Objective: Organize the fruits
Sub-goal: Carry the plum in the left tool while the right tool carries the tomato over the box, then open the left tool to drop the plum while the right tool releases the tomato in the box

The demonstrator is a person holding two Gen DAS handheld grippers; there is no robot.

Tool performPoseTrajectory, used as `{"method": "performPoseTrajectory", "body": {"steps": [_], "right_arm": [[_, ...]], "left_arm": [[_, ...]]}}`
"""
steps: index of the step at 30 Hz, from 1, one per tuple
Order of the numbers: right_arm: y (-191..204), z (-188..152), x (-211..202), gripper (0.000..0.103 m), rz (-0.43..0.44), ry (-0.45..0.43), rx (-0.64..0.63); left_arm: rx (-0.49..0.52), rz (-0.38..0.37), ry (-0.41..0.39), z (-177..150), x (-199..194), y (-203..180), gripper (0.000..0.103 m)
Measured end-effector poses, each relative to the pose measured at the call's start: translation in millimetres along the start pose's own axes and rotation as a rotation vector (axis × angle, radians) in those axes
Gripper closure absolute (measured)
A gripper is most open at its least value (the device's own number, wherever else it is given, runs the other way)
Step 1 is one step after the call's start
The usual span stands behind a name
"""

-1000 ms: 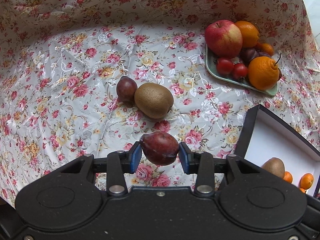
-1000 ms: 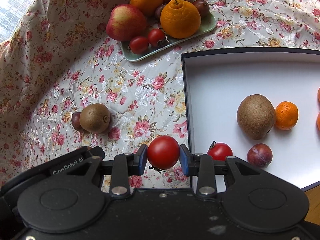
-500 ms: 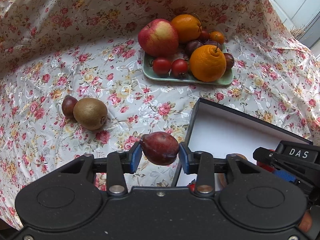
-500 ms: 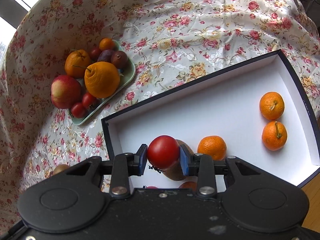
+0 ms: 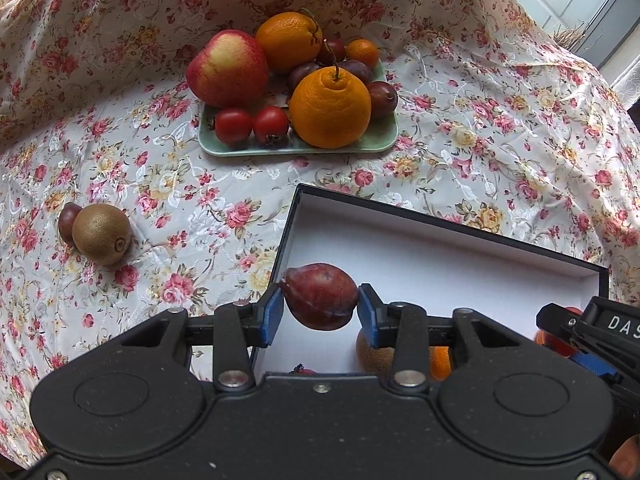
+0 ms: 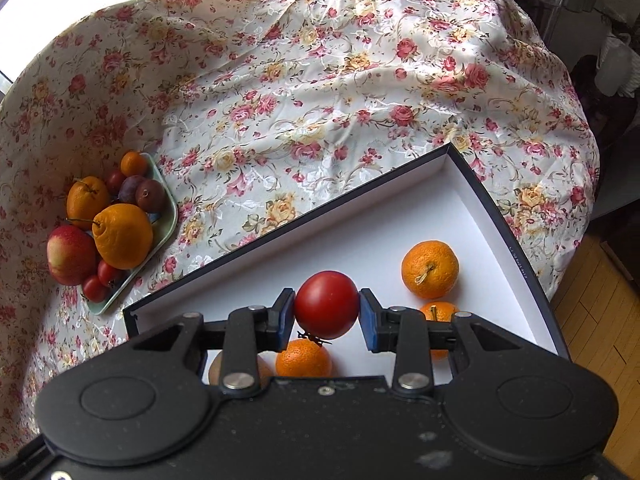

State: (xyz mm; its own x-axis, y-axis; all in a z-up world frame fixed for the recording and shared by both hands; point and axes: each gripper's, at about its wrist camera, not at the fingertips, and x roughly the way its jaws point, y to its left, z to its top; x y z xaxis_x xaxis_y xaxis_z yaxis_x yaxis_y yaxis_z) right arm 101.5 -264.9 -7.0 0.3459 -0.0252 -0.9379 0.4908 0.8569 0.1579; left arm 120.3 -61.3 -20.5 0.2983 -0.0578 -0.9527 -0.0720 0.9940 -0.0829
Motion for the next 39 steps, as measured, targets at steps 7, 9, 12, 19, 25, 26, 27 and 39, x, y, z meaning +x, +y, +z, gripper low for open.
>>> {"method": "performPoseTrajectory", "body": {"steps": [7,9,12,19,25,26,27,39], "right_arm": [[-23,8,3,0.065,-0.009,0.023,0.068],[-27,9,3,0.065,-0.006,0.025,0.093],[-30,11,2,0.065,-0.006,0.019,0.100],[-29,11,2,0.065,-0.001,0.024,0.098],[-24,8,3,0.065,-0.006,0.027,0.072],[-23,8,3,0.065,-0.006,0.028,0.070],[-23,7,3,0.065,-0.007,0.028,0.070],[-5,2,2,0.065,0.006,0.034,0.042]], "left_arm": [[0.006,0.016,0.014,-2,9,-14,0.052],[0.011,0.019,0.018,-3,11,-17,0.052],[0.018,0.025,0.017,-5,12,-20,0.052],[0.020,0.029,0.019,-6,12,-20,0.051],[-0.003,0.024,0.024,-5,11,-14,0.051],[-0.005,0.024,0.022,-4,11,-13,0.051],[-0.007,0.025,0.021,-4,10,-12,0.051],[-0.038,0.041,0.027,-3,7,8,0.051]]}}
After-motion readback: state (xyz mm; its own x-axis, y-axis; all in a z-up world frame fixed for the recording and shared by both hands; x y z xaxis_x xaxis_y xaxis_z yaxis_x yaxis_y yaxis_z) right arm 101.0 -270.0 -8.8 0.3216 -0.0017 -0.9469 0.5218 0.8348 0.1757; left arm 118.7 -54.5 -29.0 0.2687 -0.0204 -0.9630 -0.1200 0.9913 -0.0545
